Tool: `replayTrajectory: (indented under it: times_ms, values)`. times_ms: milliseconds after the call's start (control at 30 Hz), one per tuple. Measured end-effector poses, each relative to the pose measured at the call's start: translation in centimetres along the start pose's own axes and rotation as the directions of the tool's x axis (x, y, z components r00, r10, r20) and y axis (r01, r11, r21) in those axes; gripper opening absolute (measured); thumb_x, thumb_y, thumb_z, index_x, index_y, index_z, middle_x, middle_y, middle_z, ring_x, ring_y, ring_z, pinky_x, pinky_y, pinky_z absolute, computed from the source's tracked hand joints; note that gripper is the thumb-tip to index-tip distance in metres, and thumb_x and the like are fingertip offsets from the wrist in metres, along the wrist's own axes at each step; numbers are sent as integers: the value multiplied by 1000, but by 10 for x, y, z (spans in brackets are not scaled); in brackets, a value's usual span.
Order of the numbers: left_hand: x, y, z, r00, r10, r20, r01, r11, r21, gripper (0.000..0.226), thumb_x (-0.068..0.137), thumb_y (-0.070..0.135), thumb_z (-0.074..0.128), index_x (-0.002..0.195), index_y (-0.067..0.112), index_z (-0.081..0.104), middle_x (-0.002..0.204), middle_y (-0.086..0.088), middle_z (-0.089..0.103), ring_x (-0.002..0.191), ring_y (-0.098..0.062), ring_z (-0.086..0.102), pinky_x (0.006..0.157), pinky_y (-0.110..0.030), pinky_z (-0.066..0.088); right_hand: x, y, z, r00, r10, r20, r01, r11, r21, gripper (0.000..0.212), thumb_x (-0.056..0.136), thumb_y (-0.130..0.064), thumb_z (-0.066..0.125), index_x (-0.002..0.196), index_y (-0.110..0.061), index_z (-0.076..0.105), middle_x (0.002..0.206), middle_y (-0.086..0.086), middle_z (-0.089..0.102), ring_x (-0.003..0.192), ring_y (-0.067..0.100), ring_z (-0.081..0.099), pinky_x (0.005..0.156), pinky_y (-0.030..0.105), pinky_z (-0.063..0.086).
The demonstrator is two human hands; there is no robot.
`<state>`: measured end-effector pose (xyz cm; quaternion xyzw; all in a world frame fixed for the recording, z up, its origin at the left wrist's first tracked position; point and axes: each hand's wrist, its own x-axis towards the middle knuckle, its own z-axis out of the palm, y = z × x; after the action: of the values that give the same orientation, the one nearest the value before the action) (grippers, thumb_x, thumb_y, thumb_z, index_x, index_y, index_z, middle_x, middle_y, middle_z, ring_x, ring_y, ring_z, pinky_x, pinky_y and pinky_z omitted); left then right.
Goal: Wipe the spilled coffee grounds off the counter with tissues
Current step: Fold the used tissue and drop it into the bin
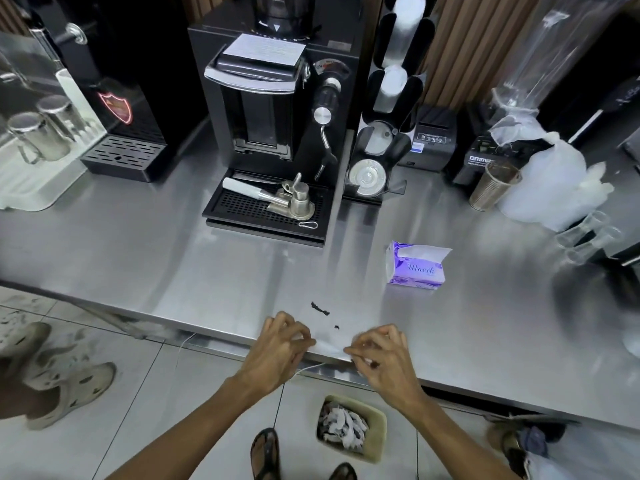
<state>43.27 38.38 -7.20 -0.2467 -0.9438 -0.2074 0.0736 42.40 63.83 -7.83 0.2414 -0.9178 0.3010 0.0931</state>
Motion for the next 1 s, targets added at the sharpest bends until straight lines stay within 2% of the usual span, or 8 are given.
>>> replayTrajectory:
  times_ms: [100,267,433,500,567,733,800,1000]
  values:
    - [-4,-1,8,1000,11,-2,-11,999,31,19,80,20,75,99,27,75,103,12,64,95,-15,45,77,-21,23,-6,-1,4,1000,-6,15,7,998,-61,15,85,-30,69,98,-37,74,99,-22,61,93,13,47,77,33,35]
    - [24,-16,3,995,-104,7,103,990,96,32,67,14,86,94,26,75,105,8,63,95,-20,46,72,-30,42,26,2,10,997,73,-20,-75,988,-131,22,79,-22,79,95,-37,75,95,-20,62,90,15,46,72,31,32]
    - [29,-25,-3,983,-169,-67,173,983,66,36,63,1,82,94,15,74,102,-2,58,88,-21,46,67,-30,41,33,-27,21,999,27,-34,-30,992,-119,19,79,-19,76,96,-29,76,89,-13,60,87,14,44,74,29,33]
    - [21,-32,-2,973,-222,-62,222,975,-3,26,73,1,77,97,10,72,100,-3,58,86,-19,51,67,-29,48,27,-42,31,999,14,-42,-19,993,-120,19,81,-21,74,98,-28,74,87,-13,58,86,14,46,73,30,35]
    - [16,-38,0,953,-299,-42,298,954,-35,14,89,10,61,101,9,69,103,-3,60,90,-19,56,75,-30,51,24,-50,43,999,21,-33,-26,987,-156,20,80,-20,73,98,-29,74,86,-12,57,85,15,48,71,30,36]
    - [38,-34,-3,974,-217,-70,216,976,-19,14,81,12,67,91,5,72,93,-4,62,77,-23,62,61,-30,55,27,-56,50,996,82,-41,-89,973,-213,24,83,-21,67,103,-32,71,91,-11,58,85,18,49,70,31,34]
    - [48,-32,0,979,-191,-73,190,982,-9,24,85,25,57,90,6,72,93,-4,64,78,-23,62,66,-32,55,26,-56,47,994,105,-36,-111,966,-232,28,81,-20,64,106,-32,70,95,-10,58,86,18,49,70,32,34]
    - [64,-22,16,991,-125,-42,124,992,-17,18,82,23,72,94,9,73,99,-3,66,82,-24,65,74,-34,55,14,-44,30,977,206,-61,-214,954,-212,40,74,-13,66,107,-35,71,98,-11,56,88,16,43,71,29,29]
